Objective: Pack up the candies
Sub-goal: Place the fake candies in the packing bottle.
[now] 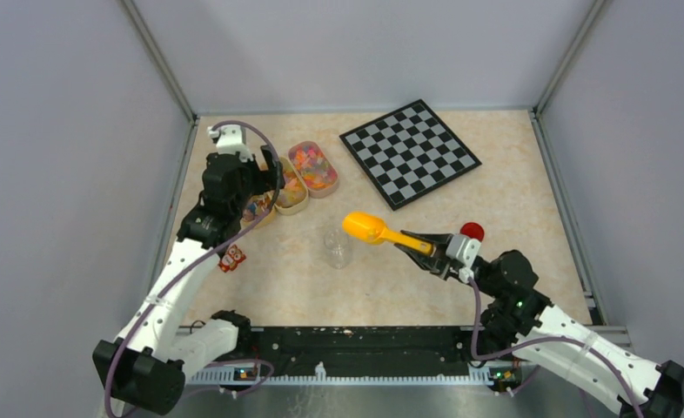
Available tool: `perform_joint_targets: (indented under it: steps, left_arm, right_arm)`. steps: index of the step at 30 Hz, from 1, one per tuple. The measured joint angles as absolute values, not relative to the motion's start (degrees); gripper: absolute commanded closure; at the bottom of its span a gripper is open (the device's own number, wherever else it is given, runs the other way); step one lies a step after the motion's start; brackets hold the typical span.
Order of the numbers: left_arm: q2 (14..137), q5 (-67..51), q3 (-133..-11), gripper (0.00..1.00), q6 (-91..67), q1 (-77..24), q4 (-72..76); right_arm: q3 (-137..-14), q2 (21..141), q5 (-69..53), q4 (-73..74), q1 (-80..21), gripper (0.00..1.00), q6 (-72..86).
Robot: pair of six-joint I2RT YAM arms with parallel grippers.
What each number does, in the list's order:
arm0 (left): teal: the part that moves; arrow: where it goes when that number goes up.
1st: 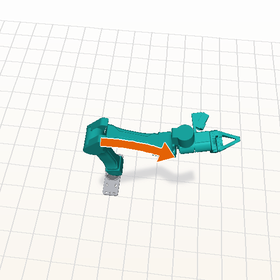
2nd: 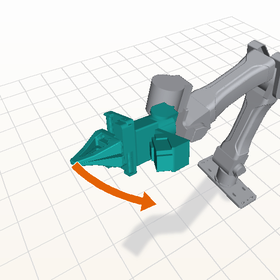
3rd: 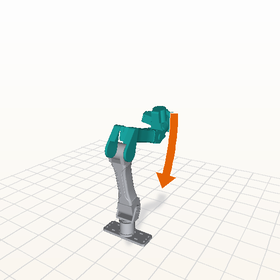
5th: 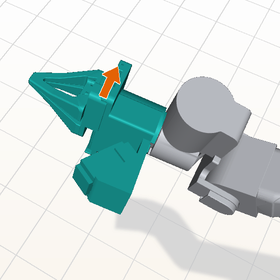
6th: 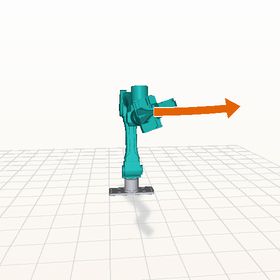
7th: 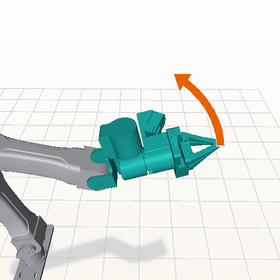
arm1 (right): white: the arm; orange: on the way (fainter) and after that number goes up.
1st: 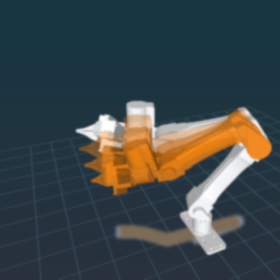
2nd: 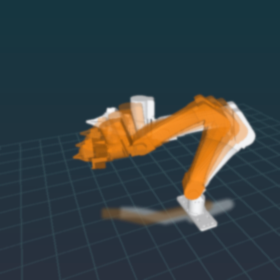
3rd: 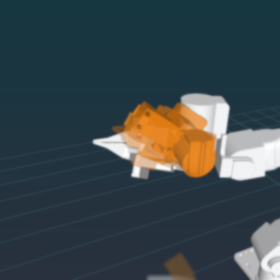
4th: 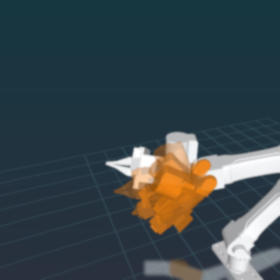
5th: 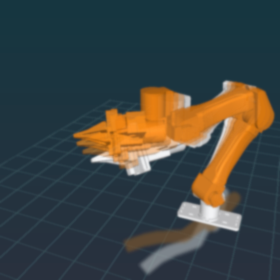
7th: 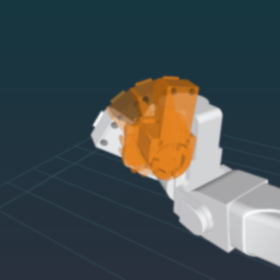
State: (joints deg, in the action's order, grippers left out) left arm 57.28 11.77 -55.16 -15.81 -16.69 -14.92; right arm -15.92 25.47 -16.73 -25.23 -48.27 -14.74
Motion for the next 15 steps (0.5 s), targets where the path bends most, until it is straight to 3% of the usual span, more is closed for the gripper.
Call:
perform_joint_targets:
  steps: [15]
  left_arm:
    - [48.01,12.05,-45.67,0.01,-14.28,-15.99,-13.52]
  right_arm:
    - [-18.33,29.93,-19.27,-20.82,-48.27,1.00,-14.68]
